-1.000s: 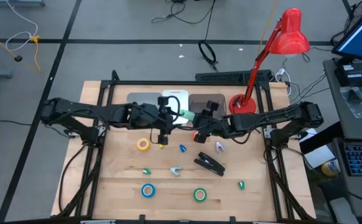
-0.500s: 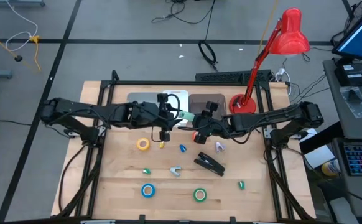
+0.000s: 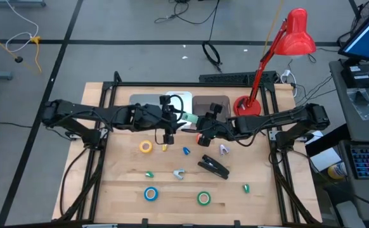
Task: Pick and place Stapler, Stapler remover, tape
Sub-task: Put the light green stapler into the gray bin
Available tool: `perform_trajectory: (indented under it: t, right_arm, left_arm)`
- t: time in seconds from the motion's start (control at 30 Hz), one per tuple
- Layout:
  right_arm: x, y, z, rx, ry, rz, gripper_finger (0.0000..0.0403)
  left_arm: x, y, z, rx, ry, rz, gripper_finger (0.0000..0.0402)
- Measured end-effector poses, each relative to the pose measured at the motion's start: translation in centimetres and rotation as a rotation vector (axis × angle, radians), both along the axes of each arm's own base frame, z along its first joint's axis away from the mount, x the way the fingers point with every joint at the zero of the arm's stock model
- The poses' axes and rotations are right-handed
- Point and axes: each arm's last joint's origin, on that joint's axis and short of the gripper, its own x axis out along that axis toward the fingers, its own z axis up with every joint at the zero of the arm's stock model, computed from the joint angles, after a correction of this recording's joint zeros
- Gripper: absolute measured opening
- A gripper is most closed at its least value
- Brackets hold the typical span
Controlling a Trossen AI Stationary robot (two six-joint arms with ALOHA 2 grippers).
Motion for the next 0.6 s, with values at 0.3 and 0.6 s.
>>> perform_trajectory:
  t: [0.3, 0.6]
  right_arm:
    - [-0.03, -0.01, -0.03, -0.001, 0.004, -0.002, 0.0105]
    - [-0.03, -0.01, -0.03, -0.002, 0.005, -0.001, 0.0105]
  left_arm:
    - [0.06, 0.04, 0.14, 0.037, -0.003, -0.015, 0.0276]
    - [0.06, 0.04, 0.13, 0.039, -0.001, -0.016, 0.0288]
